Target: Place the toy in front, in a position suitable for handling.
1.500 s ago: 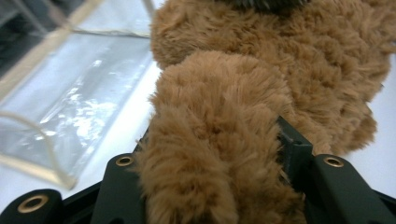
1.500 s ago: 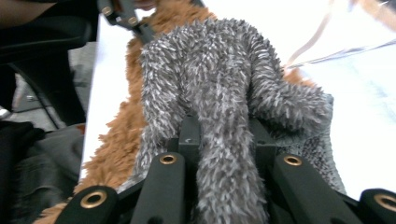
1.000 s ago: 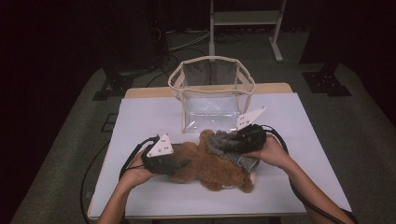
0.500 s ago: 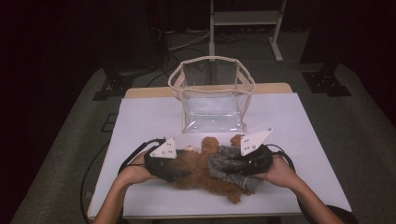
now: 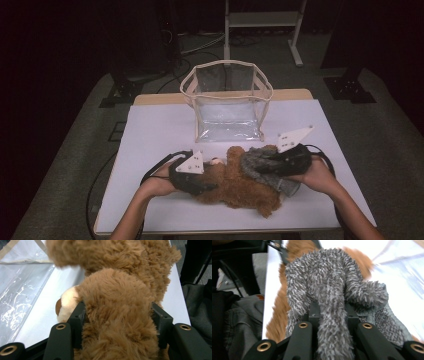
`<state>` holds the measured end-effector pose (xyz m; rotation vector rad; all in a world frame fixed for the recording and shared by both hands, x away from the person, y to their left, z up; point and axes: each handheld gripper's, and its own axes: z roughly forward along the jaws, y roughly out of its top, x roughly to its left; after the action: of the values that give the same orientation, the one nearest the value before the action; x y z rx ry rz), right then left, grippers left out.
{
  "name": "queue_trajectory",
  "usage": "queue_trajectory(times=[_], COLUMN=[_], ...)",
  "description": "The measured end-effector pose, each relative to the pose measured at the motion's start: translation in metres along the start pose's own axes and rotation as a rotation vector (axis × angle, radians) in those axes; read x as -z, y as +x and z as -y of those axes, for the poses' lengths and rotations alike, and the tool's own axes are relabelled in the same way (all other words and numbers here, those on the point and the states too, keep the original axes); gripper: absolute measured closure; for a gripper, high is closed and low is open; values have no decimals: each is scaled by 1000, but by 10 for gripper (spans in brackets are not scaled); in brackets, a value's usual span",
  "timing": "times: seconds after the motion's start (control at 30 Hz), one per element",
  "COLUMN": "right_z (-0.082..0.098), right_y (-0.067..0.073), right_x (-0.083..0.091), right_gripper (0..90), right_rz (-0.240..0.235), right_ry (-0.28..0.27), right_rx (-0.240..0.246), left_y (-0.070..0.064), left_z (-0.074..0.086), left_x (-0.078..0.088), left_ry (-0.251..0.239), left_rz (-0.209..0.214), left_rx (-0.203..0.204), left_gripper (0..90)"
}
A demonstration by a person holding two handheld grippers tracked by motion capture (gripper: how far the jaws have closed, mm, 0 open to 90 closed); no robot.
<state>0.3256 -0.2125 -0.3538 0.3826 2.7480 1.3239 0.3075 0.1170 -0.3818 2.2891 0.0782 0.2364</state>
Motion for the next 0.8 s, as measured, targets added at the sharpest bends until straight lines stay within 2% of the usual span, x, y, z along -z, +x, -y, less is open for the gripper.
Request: queue_trajectory(times=[0.13, 0.2, 0.3, 0.37, 0.47, 0.67, 0.73, 0.8], right_z=[16, 19, 20, 17, 10, -9, -12, -12], right_y=[-18, -28, -39, -39, -30, -10, -10, -15], right_x=[21, 25, 25, 21, 15, 1, -2, -2], right_gripper=[737, 736, 736, 734, 733, 728, 728, 728], right_rz=[65, 87, 81, 74, 50, -9, -6, -3], right_ry=[-7, 2, -22, -26, -31, -6, 11, 15], right_rx=[-85, -105, -139, -135, -110, -25, -7, -20], left_y=[0, -2, -4, -5, -6, -7, -6, -6], left_z=[-1, 0, 1, 1, 1, 1, 2, 2], left_x=[0, 1, 2, 2, 3, 4, 4, 4], left_ry=[5, 4, 3, 5, 7, 12, 8, 2], left_rz=[-4, -9, -14, -15, -20, -23, -25, -25], left_rx=[-12, -13, -14, -22, -25, -32, -26, -23], left_gripper=[430, 427, 420, 413, 404, 399, 398, 398])
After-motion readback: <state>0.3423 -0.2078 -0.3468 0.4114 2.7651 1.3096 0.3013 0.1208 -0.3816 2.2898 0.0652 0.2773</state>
